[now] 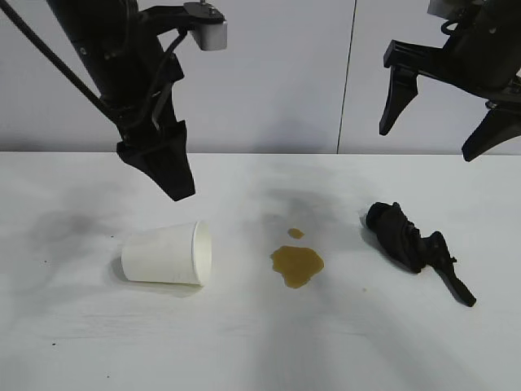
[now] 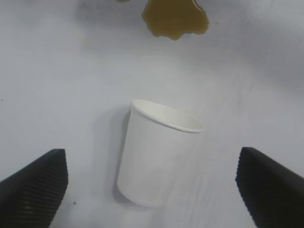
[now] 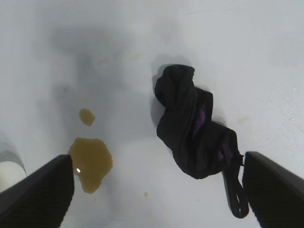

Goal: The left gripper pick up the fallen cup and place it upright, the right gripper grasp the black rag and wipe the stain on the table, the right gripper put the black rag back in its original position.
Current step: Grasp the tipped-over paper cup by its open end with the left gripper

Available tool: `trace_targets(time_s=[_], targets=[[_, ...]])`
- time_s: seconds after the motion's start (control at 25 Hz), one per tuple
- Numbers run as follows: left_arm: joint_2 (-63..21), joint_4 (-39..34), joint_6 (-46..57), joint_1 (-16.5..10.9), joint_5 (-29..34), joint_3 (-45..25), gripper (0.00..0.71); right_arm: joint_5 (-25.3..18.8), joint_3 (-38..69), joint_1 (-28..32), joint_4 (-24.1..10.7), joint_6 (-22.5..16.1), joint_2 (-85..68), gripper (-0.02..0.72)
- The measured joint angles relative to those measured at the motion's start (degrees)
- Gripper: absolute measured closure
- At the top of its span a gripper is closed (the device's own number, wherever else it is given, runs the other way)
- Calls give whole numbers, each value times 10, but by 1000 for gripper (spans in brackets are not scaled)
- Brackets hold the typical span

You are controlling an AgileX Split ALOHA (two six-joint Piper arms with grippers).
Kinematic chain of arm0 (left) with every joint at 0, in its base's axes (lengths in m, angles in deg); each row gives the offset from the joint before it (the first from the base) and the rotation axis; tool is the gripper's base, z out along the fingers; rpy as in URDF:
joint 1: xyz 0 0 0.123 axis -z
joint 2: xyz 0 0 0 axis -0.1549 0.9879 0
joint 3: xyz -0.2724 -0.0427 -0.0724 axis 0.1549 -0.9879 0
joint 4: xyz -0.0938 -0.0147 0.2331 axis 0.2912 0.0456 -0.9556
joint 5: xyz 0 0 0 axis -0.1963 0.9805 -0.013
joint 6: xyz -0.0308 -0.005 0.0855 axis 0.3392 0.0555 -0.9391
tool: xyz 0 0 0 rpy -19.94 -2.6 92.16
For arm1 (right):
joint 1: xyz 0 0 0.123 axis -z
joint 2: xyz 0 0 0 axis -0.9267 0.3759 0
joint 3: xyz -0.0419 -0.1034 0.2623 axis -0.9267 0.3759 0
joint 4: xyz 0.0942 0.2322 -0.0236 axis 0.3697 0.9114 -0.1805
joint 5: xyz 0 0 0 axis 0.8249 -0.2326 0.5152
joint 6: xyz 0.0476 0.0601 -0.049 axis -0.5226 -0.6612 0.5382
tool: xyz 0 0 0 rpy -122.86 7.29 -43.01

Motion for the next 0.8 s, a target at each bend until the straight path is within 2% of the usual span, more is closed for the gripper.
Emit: trace_targets(time_s=[0.2,0.4,0.8], targets=[[43,-21,-10,25,-1,0,16,-5,0,0,0,2,0,42],[61,-34,-19,25,-26,-24,16,-16,0,0,-1,19,0,42],[62,-56,-23,25,-132,-81,16,-16,0,0,-1,23,0,42]])
